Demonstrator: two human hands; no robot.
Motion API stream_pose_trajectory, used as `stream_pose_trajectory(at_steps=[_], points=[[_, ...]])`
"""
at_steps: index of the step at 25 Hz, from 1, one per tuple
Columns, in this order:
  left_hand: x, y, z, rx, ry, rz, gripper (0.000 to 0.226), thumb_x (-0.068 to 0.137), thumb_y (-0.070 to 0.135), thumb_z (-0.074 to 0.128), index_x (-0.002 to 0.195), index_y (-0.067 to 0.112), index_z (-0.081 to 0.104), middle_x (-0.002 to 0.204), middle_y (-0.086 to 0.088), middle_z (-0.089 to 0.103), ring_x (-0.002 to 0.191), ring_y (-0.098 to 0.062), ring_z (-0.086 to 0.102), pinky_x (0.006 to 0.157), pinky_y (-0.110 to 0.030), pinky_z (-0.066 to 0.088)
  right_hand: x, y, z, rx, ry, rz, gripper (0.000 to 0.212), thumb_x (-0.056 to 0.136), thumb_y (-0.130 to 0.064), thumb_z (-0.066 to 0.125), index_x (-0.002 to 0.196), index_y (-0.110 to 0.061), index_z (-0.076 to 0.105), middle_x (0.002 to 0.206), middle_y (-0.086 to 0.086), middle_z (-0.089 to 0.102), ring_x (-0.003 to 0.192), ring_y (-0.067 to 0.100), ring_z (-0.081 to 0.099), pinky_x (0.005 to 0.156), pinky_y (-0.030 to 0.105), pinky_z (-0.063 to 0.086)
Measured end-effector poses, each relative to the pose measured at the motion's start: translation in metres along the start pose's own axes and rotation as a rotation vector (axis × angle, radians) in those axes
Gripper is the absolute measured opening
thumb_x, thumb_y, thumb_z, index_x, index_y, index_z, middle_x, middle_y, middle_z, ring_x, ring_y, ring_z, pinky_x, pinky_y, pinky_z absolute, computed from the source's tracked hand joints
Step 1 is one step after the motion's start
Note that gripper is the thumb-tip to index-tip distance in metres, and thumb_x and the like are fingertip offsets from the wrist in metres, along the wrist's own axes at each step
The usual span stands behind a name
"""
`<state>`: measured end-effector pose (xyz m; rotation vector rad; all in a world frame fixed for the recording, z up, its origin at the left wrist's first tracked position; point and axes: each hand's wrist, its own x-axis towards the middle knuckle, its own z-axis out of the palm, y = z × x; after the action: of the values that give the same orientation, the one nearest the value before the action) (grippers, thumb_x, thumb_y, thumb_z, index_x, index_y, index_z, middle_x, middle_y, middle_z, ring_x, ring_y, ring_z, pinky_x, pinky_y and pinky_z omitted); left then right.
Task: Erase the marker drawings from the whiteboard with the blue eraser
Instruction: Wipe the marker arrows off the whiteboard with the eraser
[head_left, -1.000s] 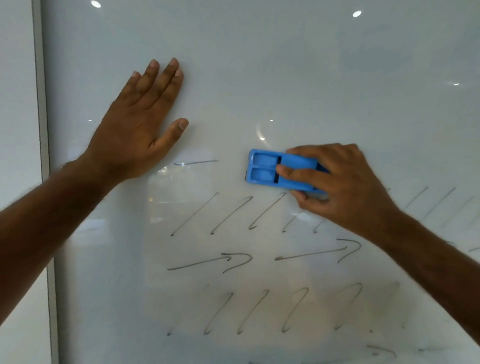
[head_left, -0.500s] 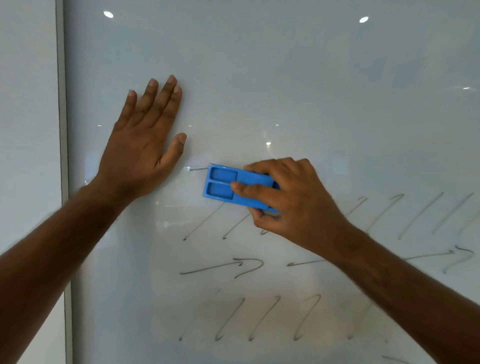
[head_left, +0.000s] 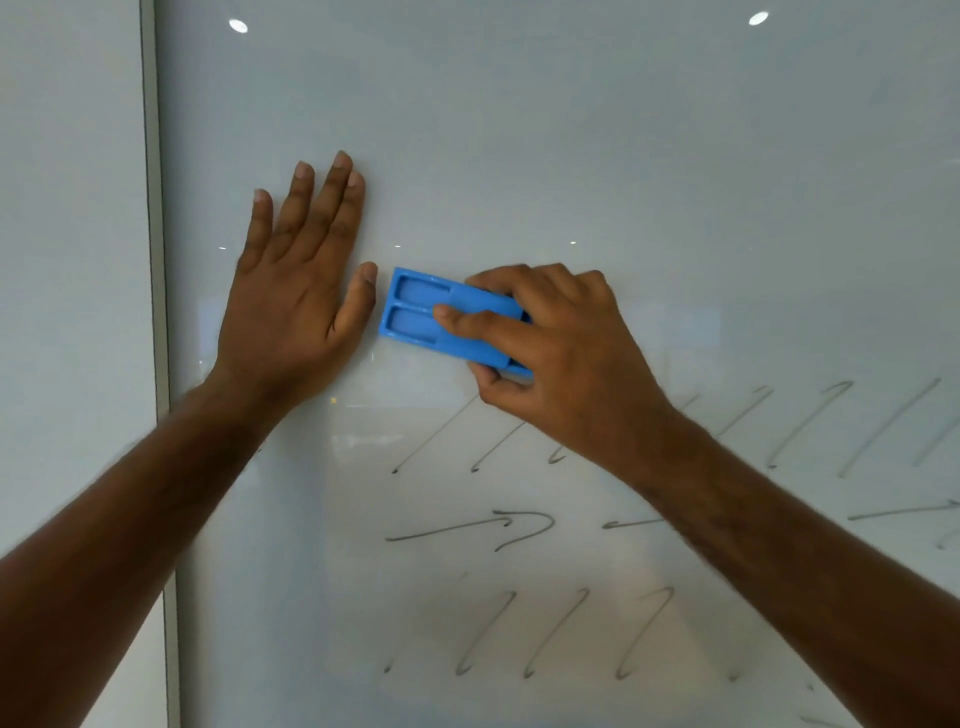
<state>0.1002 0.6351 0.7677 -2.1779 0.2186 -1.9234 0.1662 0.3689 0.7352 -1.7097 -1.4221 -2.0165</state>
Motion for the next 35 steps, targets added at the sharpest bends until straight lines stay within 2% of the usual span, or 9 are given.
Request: stream_pose_trajectory(at_steps=[4,8,12,16,21,25,28,31,35], points=[[-0.004,-0.001,0.0,0.002,0.017,-0.029,0.068,0.113,0.039,0.026,0.175,0.012,0.013,0.183,-0.004,0.01,0.17,-0.025,0.003,0.138,-0.053,0.004,-0.03,0.006,-0.01,-0.019,-0.055,-0.117,0.046,0.088,-0.027,0.072,0.134,-0.024,0.069,0.128,0.008,0.066,0.101,0.031,0.064,0.078,0.051,0.049],[-0.002,-0.001,0.0,0.005,0.02,-0.034,0.068,0.114,0.038,0.027,0.175,0.013,0.011,0.184,-0.004,0.008,0.17,-0.024,0.002,0.138,-0.05,0.002,-0.025,0.032,-0.025,-0.061,-0.03,-0.04,0.045,0.089,-0.029,0.072,0.134,-0.024,0.069,0.125,0.009,0.066,0.1,0.03,0.063,0.079,0.05,0.048],[-0.003,-0.001,0.0,0.003,0.019,-0.036,0.066,0.114,0.035,0.026,0.175,0.012,0.013,0.183,-0.005,0.01,0.17,-0.024,0.003,0.138,-0.044,-0.001,0.003,0.012,-0.007,-0.013,0.018,0.037,0.044,0.089,-0.028,0.072,0.133,-0.025,0.07,0.126,0.008,0.066,0.099,0.032,0.063,0.078,0.051,0.048],[-0.006,-0.001,0.0,-0.014,0.025,-0.047,0.064,0.116,0.033,0.026,0.175,0.014,0.014,0.183,-0.003,0.01,0.17,-0.023,0.002,0.139,-0.046,0.001,-0.001,-0.012,0.008,0.005,-0.038,-0.039,0.046,0.092,-0.03,0.07,0.138,-0.026,0.067,0.131,0.006,0.065,0.103,0.028,0.062,0.08,0.048,0.047],[-0.007,-0.001,0.0,-0.011,0.053,-0.045,0.065,0.115,0.035,0.028,0.174,0.012,0.016,0.183,-0.003,0.012,0.17,-0.024,0.005,0.139,-0.044,0.002,-0.028,0.004,-0.009,-0.032,-0.058,-0.105,0.046,0.09,-0.027,0.072,0.135,-0.025,0.069,0.131,0.007,0.066,0.102,0.03,0.065,0.079,0.049,0.048],[-0.007,-0.002,-0.001,-0.008,0.048,-0.047,0.065,0.115,0.035,0.028,0.175,0.013,0.015,0.183,-0.003,0.012,0.17,-0.023,0.005,0.139,-0.045,0.003,-0.01,0.026,-0.02,-0.067,-0.026,-0.006,0.046,0.092,-0.031,0.07,0.138,-0.028,0.067,0.133,0.005,0.065,0.103,0.029,0.063,0.082,0.047,0.046],[-0.007,-0.002,0.0,-0.011,0.048,-0.05,0.065,0.115,0.035,0.028,0.174,0.012,0.016,0.183,-0.004,0.013,0.17,-0.024,0.006,0.139,-0.045,0.003,0.011,0.012,-0.007,-0.031,0.0,0.038,0.046,0.093,-0.032,0.07,0.138,-0.027,0.068,0.133,0.005,0.065,0.102,0.03,0.063,0.082,0.048,0.046],[-0.007,-0.003,0.0,-0.018,0.034,-0.041,0.064,0.116,0.036,0.026,0.175,0.013,0.015,0.183,-0.005,0.012,0.17,-0.024,0.005,0.139,-0.043,0.001,0.007,-0.012,0.007,0.008,-0.025,-0.014,0.048,0.09,-0.031,0.072,0.138,-0.026,0.068,0.134,0.006,0.065,0.105,0.031,0.063,0.082,0.05,0.047],[-0.008,-0.004,-0.001,-0.019,0.035,-0.045,0.066,0.115,0.036,0.029,0.175,0.014,0.014,0.183,-0.004,0.011,0.17,-0.024,0.005,0.139,-0.042,0.0,-0.04,-0.029,0.006,0.03,-0.097,-0.177,0.044,0.093,-0.027,0.071,0.137,-0.028,0.067,0.14,0.005,0.064,0.11,0.029,0.065,0.086,0.049,0.048]])
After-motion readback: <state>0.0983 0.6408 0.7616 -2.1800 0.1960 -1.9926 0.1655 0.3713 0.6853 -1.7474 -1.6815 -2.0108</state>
